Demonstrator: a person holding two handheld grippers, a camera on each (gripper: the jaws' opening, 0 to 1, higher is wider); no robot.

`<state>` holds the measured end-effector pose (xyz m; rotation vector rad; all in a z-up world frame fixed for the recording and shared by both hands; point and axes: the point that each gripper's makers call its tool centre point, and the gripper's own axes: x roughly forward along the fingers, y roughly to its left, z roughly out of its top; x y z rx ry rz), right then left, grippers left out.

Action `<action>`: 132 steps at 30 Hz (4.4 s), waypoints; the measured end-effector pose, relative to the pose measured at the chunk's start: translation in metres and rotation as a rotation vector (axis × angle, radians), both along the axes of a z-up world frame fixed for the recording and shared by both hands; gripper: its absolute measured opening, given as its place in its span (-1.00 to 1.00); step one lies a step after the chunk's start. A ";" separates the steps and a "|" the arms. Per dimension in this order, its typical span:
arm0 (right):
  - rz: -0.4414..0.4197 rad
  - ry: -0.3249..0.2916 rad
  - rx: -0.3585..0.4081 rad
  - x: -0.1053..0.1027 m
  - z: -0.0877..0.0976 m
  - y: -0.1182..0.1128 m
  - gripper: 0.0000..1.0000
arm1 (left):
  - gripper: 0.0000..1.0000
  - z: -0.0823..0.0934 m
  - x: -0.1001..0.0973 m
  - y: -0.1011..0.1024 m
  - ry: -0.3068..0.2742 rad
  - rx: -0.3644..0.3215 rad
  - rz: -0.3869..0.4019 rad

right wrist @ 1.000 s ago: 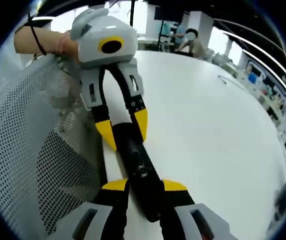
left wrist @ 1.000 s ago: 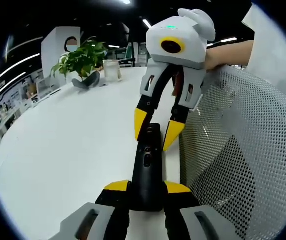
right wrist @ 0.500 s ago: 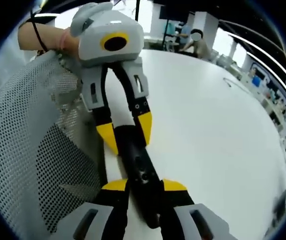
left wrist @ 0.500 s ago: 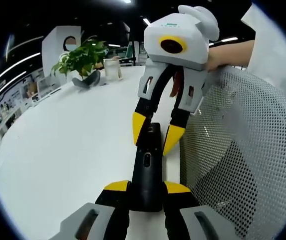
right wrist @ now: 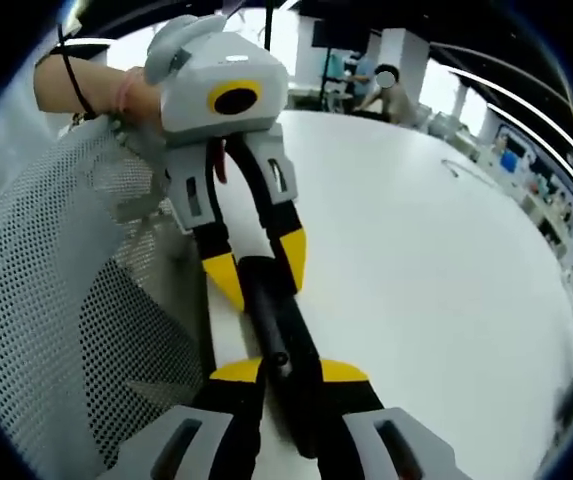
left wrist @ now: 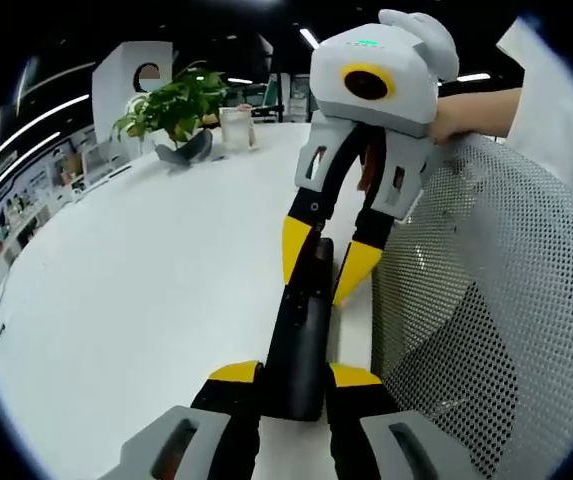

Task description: Press the specified remote control buttons in sequence, fully releasing each button before pressing the next.

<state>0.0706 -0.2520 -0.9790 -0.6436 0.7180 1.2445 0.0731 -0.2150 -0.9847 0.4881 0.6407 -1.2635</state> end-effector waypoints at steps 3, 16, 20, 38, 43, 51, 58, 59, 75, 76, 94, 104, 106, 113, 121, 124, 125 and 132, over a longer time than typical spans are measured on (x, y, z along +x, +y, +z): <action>0.014 -0.001 -0.004 0.000 -0.001 0.000 -0.66 | -0.52 0.000 0.001 0.000 -0.002 -0.009 -0.006; 0.167 0.040 -0.130 0.001 -0.013 -0.003 -0.58 | -0.52 0.000 -0.002 0.000 -0.019 -0.027 -0.038; 0.144 0.046 -0.114 0.001 -0.012 -0.003 -0.59 | -0.52 0.001 -0.001 -0.001 -0.016 -0.021 -0.033; 0.004 0.046 -0.056 0.000 -0.012 -0.004 -0.59 | -0.51 0.034 0.014 0.009 0.026 -0.011 0.217; 0.009 0.045 -0.057 0.000 -0.012 -0.003 -0.59 | -0.40 0.064 0.025 0.019 0.018 -0.132 0.339; 0.007 0.047 -0.048 0.000 -0.011 -0.004 -0.58 | -0.19 0.114 0.043 0.055 -0.087 -0.336 0.588; 0.006 0.048 -0.047 0.000 -0.011 -0.004 -0.58 | 0.03 0.145 0.044 0.086 -0.231 -0.431 0.702; 0.006 0.048 -0.047 0.000 -0.011 -0.004 -0.58 | 0.04 0.150 0.044 0.089 -0.279 -0.441 0.706; -0.004 0.049 -0.039 0.000 -0.011 -0.004 -0.58 | 0.63 0.172 0.041 0.114 -0.458 -0.563 0.812; -0.005 0.050 -0.039 0.000 -0.011 -0.004 -0.58 | 0.66 0.172 0.041 0.113 -0.462 -0.563 0.816; 0.013 0.041 -0.024 0.000 -0.011 -0.004 -0.57 | 0.66 0.164 0.036 0.104 -0.430 -0.582 0.794; 0.033 0.066 -0.074 0.000 -0.011 -0.004 -0.59 | 0.48 0.162 0.033 0.109 -0.430 -0.547 0.815; 0.036 0.069 -0.073 0.000 -0.011 -0.004 -0.59 | 0.46 0.163 0.034 0.112 -0.438 -0.543 0.823; 0.071 0.078 -0.081 0.001 -0.011 -0.004 -0.60 | 0.46 0.162 0.034 0.114 -0.425 -0.552 0.835; 0.082 0.073 -0.087 0.007 -0.012 -0.005 -0.60 | 0.48 0.163 0.035 0.118 -0.415 -0.569 0.858; 0.074 0.076 -0.086 0.011 -0.012 -0.005 -0.60 | 0.48 0.163 0.036 0.120 -0.420 -0.574 0.867; 0.072 0.078 -0.086 0.012 -0.012 -0.005 -0.60 | 0.48 0.163 0.036 0.121 -0.418 -0.576 0.870; 0.090 0.071 -0.087 0.020 -0.012 -0.005 -0.59 | 0.49 0.160 0.036 0.122 -0.400 -0.576 0.878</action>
